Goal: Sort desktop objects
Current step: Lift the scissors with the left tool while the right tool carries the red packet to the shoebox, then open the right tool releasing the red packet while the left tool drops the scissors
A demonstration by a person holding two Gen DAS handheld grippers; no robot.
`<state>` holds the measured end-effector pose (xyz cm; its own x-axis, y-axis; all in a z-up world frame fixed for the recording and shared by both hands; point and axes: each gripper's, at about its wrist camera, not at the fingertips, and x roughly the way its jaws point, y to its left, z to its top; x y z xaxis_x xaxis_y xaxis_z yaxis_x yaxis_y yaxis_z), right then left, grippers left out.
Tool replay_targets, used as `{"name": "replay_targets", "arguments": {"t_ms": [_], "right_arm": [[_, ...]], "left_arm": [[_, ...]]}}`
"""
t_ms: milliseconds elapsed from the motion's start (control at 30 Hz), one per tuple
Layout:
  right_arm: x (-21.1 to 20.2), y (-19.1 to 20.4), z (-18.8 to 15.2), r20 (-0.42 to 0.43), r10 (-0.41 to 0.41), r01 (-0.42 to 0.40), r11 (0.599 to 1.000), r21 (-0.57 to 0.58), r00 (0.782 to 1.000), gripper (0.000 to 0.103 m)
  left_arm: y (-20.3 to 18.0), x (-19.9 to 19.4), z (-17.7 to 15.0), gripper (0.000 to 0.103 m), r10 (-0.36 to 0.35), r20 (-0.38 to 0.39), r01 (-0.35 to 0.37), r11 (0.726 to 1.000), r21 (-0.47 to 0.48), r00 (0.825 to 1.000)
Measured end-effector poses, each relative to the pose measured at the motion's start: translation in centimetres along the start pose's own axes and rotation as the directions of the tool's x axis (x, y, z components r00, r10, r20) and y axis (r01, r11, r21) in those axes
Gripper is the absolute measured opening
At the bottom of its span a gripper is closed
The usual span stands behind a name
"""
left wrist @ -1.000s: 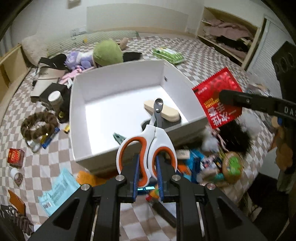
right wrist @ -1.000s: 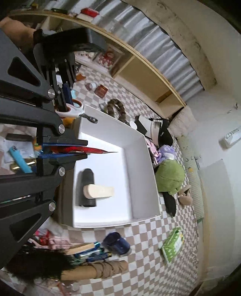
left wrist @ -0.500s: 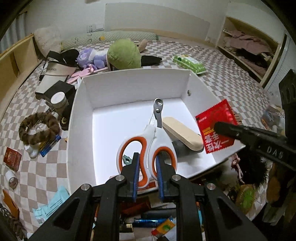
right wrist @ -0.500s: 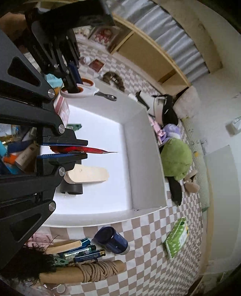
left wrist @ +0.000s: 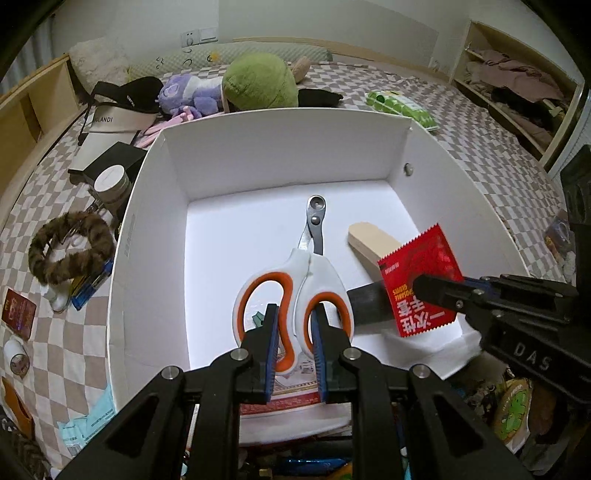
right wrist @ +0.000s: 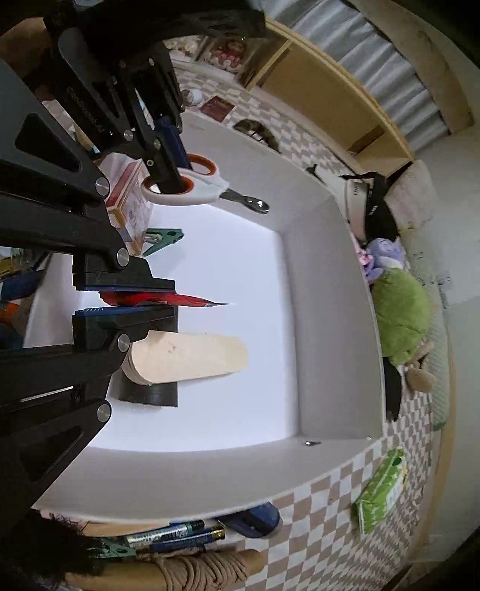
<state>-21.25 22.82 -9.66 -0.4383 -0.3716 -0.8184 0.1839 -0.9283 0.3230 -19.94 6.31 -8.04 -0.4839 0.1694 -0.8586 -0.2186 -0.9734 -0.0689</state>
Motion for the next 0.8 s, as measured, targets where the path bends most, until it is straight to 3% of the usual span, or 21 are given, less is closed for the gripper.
{"name": "replay_targets", "arguments": {"t_ms": [467,800], "right_arm": [[2.3,-1.4,-0.1,-0.121,-0.157,0.154,0.988,-0.029,0.98,0.007],[1.6,-1.4,0.0,-0.087,-0.251,0.249,0.968,-0.039,0.964,0.007]], "left_arm": [[-0.5,0.7,-0.2,0.017,0.0,-0.026,0.001,1.0,0.025,1.0],[-0.4,0.8,-0.1,0.017,-0.005,-0.029,0.006,1.0,0.02,1.0]]}}
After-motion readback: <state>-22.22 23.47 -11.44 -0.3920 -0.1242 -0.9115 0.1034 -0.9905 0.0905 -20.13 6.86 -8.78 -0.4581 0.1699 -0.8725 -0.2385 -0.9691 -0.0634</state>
